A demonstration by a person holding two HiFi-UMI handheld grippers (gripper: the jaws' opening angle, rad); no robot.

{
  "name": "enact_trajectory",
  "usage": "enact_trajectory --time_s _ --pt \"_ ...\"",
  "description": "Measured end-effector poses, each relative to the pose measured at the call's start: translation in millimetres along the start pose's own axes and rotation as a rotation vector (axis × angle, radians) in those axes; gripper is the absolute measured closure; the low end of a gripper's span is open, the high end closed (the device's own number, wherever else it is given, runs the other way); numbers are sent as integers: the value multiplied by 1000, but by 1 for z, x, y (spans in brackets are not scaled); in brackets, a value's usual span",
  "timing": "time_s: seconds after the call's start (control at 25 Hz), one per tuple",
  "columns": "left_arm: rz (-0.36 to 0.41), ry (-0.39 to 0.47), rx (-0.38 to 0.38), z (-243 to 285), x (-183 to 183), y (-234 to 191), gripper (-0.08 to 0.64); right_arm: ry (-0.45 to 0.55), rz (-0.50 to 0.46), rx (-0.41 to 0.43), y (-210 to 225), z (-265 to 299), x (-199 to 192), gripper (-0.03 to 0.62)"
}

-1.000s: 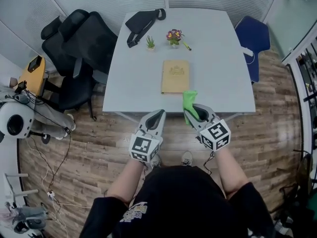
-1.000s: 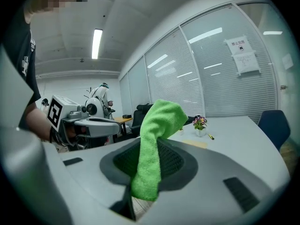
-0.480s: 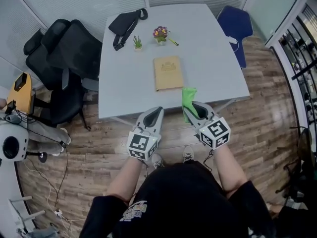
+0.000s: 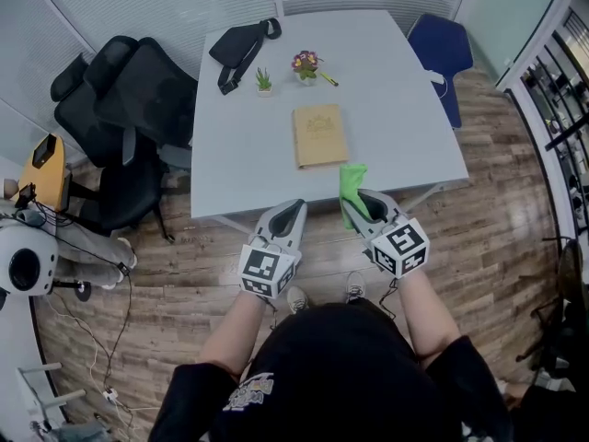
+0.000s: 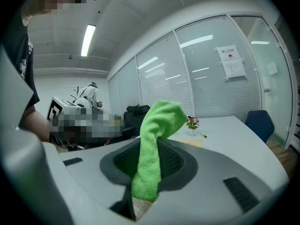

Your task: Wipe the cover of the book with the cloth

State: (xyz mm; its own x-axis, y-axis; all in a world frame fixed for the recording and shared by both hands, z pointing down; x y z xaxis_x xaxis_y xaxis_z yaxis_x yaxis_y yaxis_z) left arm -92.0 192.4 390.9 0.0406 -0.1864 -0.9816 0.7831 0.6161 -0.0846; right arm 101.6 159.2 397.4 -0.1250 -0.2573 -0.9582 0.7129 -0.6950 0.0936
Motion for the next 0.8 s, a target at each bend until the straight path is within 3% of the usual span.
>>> enact_trajectory --time_s 0.8 --pt "-4 12 9 -6 3 6 554 -3 -25 22 -3 -3 4 497"
Point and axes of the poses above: the fingertips, and each gripper's own axes: z forward along the fingers, y to its right, x out of its top, the point moved 8 cm from there along -z, backward along the fingers, and after that the axes turned 4 degrees about -x, right-handed, at the moved point
